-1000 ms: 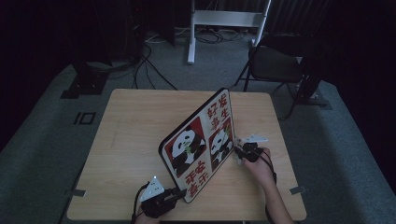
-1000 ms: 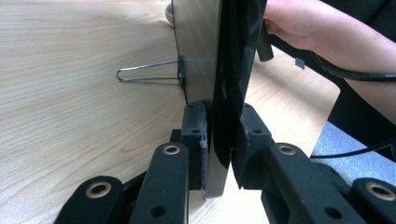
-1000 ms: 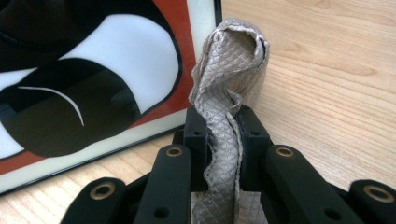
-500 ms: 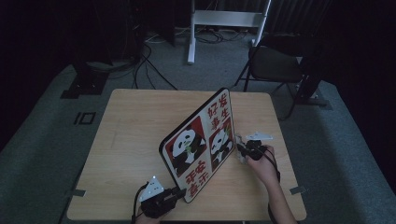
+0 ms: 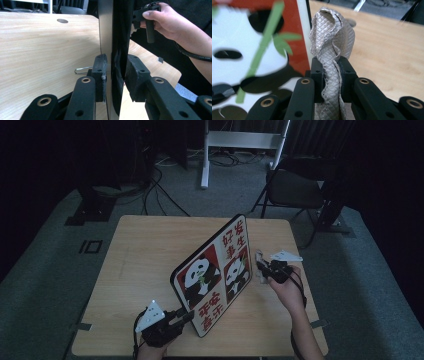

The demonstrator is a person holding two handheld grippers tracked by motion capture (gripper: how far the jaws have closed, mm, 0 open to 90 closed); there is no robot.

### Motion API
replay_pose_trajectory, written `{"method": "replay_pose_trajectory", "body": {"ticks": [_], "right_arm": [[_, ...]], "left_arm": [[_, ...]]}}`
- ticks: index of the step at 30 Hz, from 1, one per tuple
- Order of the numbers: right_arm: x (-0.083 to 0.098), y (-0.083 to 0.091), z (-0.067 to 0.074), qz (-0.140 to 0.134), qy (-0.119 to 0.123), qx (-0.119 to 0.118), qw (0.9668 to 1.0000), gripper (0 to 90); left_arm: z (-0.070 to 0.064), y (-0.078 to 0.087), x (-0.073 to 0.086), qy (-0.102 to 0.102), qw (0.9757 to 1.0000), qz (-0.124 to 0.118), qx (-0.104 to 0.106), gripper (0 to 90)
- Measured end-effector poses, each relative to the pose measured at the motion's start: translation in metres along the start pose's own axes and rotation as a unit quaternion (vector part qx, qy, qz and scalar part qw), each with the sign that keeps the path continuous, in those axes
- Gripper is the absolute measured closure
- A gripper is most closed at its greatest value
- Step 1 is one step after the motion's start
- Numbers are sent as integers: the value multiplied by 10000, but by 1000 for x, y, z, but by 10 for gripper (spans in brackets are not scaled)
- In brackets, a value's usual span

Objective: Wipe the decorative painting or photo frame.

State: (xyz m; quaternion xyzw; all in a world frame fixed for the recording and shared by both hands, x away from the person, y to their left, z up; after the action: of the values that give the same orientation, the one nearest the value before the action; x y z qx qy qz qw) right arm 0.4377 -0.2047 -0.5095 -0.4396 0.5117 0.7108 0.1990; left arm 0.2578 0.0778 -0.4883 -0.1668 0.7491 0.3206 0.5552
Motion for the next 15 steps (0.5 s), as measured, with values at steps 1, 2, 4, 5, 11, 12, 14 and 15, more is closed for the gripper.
{"method": "replay_pose_trajectory", "body": {"ticks": [1,2,4,5,11,12,14,15], "right_arm": [[-5,3,0,-51,18,5,10000,778],[-10,5,1,-107,11,-18,9999,778],[-19,10,2,-213,53,-10,9998,778],[-24,13,4,-263,68,-31,9996,777],[-55,28,16,-520,298,-86,9982,777],[-60,30,20,-577,309,-108,9978,778],[-70,33,25,-643,400,-116,9971,778],[-76,34,27,-720,431,-126,9964,777]], "left_arm": [[0,1,-3,21,10000,-14,12,710],[1,3,-5,17,10000,-51,-26,707],[1,6,-10,33,10000,-87,-20,691],[2,7,-12,14,9999,-99,-66,691],[2,7,-19,31,9999,-45,-97,692],[1,7,-19,40,10000,-38,-60,694],[0,6,-20,12,9999,-36,-95,698],[0,6,-21,13,9999,-51,-100,714]]}}
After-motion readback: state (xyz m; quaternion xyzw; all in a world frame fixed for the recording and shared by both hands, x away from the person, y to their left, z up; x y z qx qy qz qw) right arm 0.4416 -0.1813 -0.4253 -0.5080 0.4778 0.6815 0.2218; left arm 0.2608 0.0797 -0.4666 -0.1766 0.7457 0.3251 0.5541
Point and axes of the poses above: each handheld gripper's, and its own axes: y roughly backward along the jaws, x roughly out of its underside, z roughly to its left, the point moved 9 cm from there along -y, roughly forward along the jaws, and after that the axes turned 5 degrees about -y, right-handed, at the moved point
